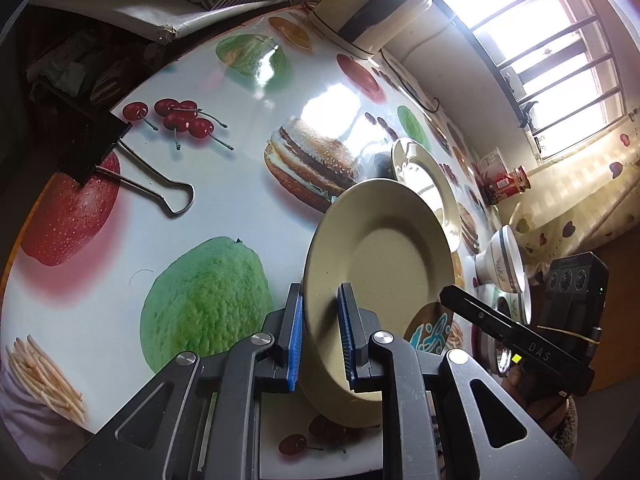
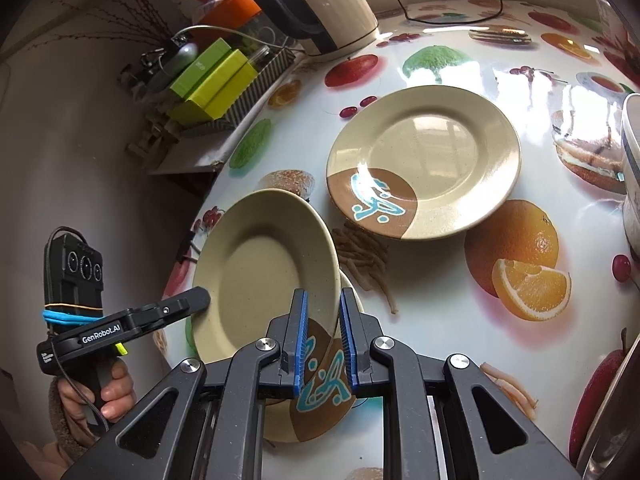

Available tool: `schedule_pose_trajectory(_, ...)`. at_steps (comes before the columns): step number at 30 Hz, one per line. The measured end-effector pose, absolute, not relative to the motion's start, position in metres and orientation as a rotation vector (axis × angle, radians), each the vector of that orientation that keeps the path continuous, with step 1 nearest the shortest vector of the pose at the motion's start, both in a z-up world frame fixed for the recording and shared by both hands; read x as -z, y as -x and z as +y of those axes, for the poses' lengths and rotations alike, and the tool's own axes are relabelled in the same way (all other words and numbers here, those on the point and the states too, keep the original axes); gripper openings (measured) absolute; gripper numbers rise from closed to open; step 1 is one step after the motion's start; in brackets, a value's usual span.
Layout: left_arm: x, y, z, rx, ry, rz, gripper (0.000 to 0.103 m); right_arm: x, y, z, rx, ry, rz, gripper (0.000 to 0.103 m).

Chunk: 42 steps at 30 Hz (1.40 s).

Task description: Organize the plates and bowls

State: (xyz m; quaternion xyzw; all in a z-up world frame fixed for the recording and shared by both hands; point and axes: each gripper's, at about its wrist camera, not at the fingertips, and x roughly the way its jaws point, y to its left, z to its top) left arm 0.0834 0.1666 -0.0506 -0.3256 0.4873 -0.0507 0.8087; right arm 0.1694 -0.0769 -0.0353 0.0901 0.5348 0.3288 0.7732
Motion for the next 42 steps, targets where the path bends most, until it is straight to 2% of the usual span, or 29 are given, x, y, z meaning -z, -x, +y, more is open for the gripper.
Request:
schedule_pose_trajectory(33, 0.048, -0.073, 0.148, 0.088, 0.602, 1.089, 0.018, 0.044, -0.135, -0.091, -0.664, -0.171, 1.141, 0.016)
schedule_pose_trajectory(42, 0.047, -0.073, 0.146, 0.086, 0.597, 1.095, 0.018, 0.045, -0.131, -0.088, -0.661, -0.130, 1.110, 0.019)
